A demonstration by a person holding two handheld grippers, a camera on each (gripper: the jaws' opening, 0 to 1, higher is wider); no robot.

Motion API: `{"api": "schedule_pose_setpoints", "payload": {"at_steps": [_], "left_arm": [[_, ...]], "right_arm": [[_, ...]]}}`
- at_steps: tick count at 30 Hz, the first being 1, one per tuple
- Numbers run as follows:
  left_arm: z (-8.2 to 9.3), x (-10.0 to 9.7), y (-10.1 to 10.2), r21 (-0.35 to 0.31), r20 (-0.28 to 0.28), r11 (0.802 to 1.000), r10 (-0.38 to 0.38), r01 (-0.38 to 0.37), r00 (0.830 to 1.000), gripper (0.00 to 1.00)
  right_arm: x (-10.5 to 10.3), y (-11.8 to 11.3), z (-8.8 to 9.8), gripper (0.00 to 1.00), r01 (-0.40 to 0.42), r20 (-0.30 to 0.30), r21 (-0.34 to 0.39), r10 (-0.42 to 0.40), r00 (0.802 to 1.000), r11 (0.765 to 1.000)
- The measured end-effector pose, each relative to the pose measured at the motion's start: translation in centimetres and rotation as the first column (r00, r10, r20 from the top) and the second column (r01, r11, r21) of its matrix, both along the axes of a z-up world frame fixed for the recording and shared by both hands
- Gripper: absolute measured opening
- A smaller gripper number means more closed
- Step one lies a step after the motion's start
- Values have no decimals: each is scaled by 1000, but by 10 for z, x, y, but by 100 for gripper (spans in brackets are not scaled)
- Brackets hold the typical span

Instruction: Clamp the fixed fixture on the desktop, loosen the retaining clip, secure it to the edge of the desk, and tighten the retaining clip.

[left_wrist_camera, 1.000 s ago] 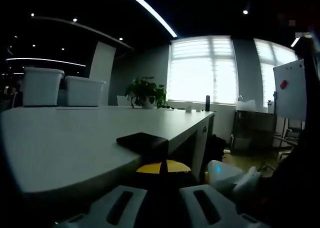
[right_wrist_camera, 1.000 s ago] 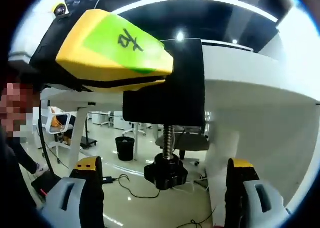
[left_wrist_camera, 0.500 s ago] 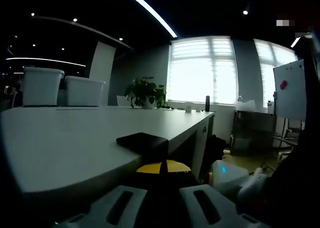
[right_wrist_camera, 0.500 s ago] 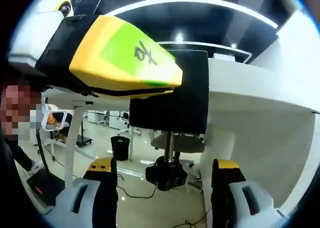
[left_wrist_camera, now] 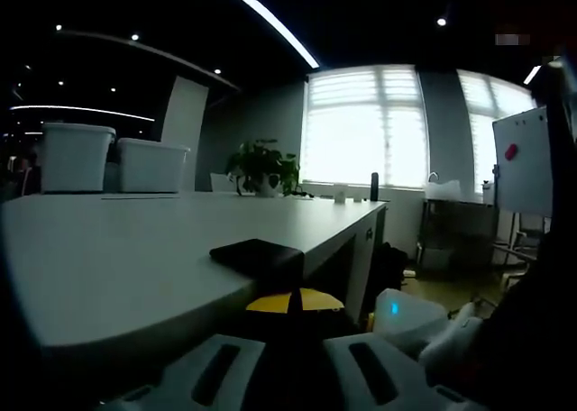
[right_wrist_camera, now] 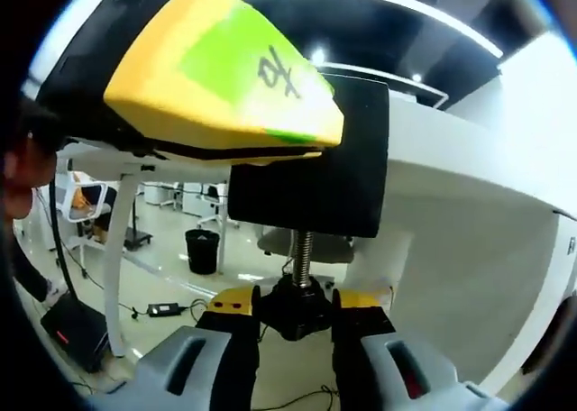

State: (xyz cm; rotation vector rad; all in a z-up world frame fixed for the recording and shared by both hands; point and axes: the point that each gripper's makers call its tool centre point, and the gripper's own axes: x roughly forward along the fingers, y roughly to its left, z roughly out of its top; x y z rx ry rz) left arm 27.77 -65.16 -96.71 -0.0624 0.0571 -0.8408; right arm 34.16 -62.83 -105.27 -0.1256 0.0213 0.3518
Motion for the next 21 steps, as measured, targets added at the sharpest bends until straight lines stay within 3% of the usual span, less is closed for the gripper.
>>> {"api": "schedule_pose_setpoints", "payload": {"at_steps": [3, 5, 8, 11, 12, 13, 14, 16, 17, 19, 21], "left_arm": [[0, 0, 0, 6, 3, 1000, 3, -3, 1000, 1], [0, 1, 0, 9, 3, 1000, 9, -9, 1000, 1], [0, 1, 0, 23, 13, 1000, 17, -17, 1000, 1], [0, 0, -1, 43, 23, 999, 32, -33, 999, 1], [0, 1, 0, 45, 23, 998, 38, -39, 999, 1], [0, 2, 0, 44, 20, 998, 42, -43, 999, 1], [0, 1, 0, 42, 16, 998, 45, -46, 999, 1], [0, 1, 0, 41, 10, 998, 47, -48, 999, 1], [-1, 1, 0, 45, 9, 998, 48, -48, 999, 1], [-1, 1, -1, 56, 9, 997, 51, -52, 999, 1], [-1, 1, -2, 69, 13, 996, 55, -55, 998, 1]], "right_arm": [[0, -1, 0, 26, -27, 7, -16, 27, 1000, 1000], [-1, 3, 0, 25, -95, 10, -27, 96, 995, 995], [-4, 7, 0, 25, -219, 0, -21, 219, 976, 976], [-4, 13, -2, 25, -333, -12, 1, 333, 943, 943], [-5, 14, -1, 25, -388, 5, -54, 389, 921, 920], [-7, 17, -1, 25, -459, 10, -64, 461, 888, 886], [-9, 19, -1, 25, -510, -9, -15, 510, 860, 860], [-7, 20, -1, 25, -590, 13, -77, 592, 806, 804], [-10, 21, -2, 25, -635, -4, -49, 635, 772, 771], [-11, 22, -1, 25, -695, 19, -111, 700, 714, 711], [-14, 23, -2, 25, -748, -3, -93, 751, 660, 657]]}}
